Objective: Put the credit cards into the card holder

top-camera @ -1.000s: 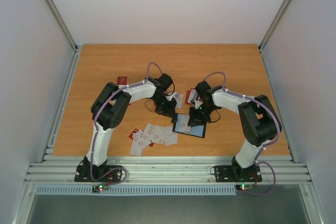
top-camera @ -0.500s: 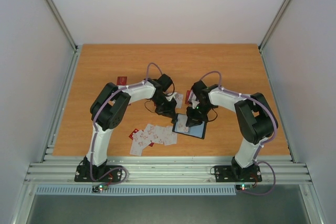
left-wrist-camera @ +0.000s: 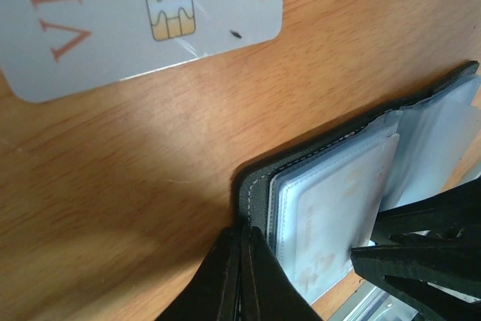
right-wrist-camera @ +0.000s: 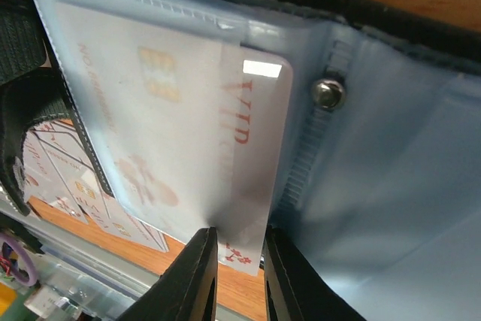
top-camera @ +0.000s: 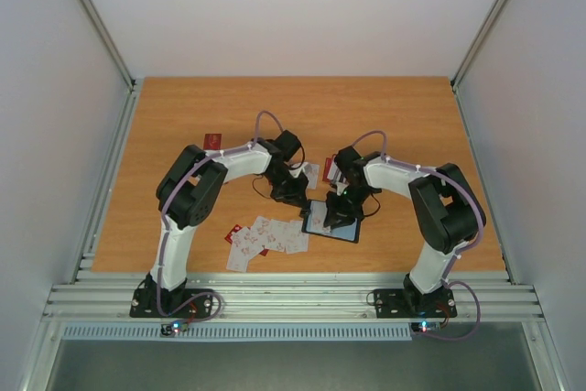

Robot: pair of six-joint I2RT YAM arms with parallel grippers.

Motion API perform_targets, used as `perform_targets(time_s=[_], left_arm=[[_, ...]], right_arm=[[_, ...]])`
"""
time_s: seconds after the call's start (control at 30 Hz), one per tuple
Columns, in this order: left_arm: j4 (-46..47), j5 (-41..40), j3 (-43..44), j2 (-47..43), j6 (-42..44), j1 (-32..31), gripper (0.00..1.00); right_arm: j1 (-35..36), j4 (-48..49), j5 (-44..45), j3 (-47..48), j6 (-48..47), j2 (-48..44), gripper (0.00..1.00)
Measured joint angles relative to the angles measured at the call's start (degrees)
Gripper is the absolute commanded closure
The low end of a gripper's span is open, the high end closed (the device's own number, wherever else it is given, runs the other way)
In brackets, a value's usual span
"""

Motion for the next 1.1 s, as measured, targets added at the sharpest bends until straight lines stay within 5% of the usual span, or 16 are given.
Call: perform_targets(time_s=[0.53, 1.1], left_arm=[[1.01, -0.33, -1.64, -1.07, -0.59, 0.00, 0.96], [2.62, -2.71, -6.47, -4.72, -6.36, -0.22, 0.96]], right_arm=[[2.91, 0.90, -0.28, 0.02, 4.17, 0.28, 0.96], [3.21, 1.57, -1.60, 1.68, 11.54, 2.47, 0.88]])
